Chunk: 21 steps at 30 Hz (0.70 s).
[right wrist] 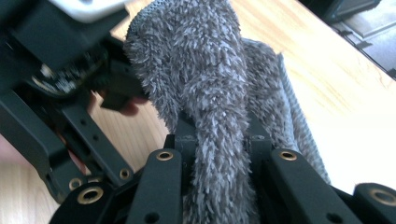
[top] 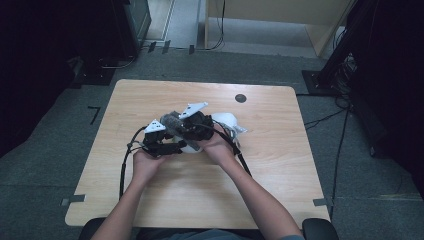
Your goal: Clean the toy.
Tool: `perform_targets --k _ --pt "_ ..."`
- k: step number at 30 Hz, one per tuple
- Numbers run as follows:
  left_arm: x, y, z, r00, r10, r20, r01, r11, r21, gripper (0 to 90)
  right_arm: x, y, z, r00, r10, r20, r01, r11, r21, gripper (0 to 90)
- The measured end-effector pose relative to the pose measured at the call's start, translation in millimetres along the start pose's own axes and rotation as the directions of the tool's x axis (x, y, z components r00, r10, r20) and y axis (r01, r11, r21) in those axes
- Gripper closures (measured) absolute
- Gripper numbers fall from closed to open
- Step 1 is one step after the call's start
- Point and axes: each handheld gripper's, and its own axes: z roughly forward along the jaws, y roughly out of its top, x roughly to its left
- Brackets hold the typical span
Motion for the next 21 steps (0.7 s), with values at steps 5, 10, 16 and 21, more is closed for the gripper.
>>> perform_targets --k 5,10,16,21 --pt "-0.7 0.2 0.3 1.0000 0.002 -0.005 -0.002 1.0000 0.002 36.2 -0.1 -0.8 -0.9 0.9998 -0.010 0.020 0.010 1.000 0.023 74.9" --pt "-0.7 0.1 0.4 1.0000 -0.001 -0.004 0.001 1.0000 0.001 36.3 -4.5 -3.7 -7.9 0.9994 -0.004 0.034 0.003 1.000 0.024 74.8" --pt "0.0 -0.3 0.4 1.0000 -0.001 0.000 0.001 1.0000 0.000 36.3 -13.8 -11.1 -21.4 0.9983 0.041 0.041 -0.042 0.999 0.027 75.4" --pt "0.1 -0.1 0.3 1.0000 -0.007 0.001 0.007 1.0000 0.003 36.4 -23.0 -19.8 -33.5 0.9960 0.078 0.044 -0.080 0.996 0.028 75.6"
